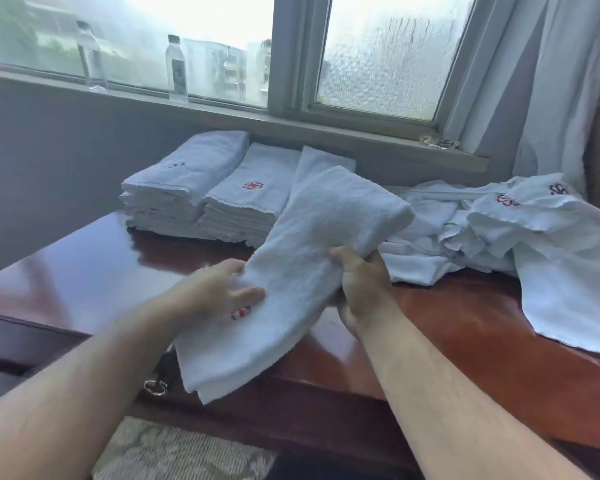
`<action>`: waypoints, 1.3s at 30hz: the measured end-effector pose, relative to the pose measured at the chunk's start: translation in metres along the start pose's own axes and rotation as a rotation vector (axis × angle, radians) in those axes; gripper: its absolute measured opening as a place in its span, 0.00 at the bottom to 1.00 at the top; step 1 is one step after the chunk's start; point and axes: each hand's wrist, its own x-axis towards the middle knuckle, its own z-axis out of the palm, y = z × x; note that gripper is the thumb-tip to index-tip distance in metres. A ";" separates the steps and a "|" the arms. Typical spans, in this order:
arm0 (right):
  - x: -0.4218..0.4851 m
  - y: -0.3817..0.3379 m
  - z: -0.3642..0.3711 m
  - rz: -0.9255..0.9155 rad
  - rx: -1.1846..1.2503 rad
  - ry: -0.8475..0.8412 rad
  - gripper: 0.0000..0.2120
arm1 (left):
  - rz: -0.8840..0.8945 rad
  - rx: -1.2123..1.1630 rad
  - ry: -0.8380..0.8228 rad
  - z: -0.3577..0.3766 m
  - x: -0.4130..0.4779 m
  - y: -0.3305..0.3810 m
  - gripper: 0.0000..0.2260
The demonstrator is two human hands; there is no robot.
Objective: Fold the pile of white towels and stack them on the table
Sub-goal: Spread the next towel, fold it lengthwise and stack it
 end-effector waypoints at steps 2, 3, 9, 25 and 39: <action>0.014 -0.003 0.010 0.025 0.022 -0.023 0.17 | 0.019 -0.107 0.011 -0.009 0.007 -0.007 0.22; 0.022 -0.003 0.015 0.019 0.043 -0.030 0.15 | 0.027 -0.162 0.011 -0.013 0.010 -0.011 0.17; 0.076 -0.004 0.051 0.007 0.069 -0.130 0.20 | 0.028 -0.543 -0.133 -0.037 0.020 -0.031 0.16; 0.217 -0.008 0.171 0.119 0.015 -0.297 0.18 | 0.053 -0.741 0.067 -0.140 0.102 -0.057 0.23; 0.355 0.020 0.242 0.142 0.064 -0.334 0.14 | -0.048 -0.824 0.035 -0.214 0.212 -0.088 0.21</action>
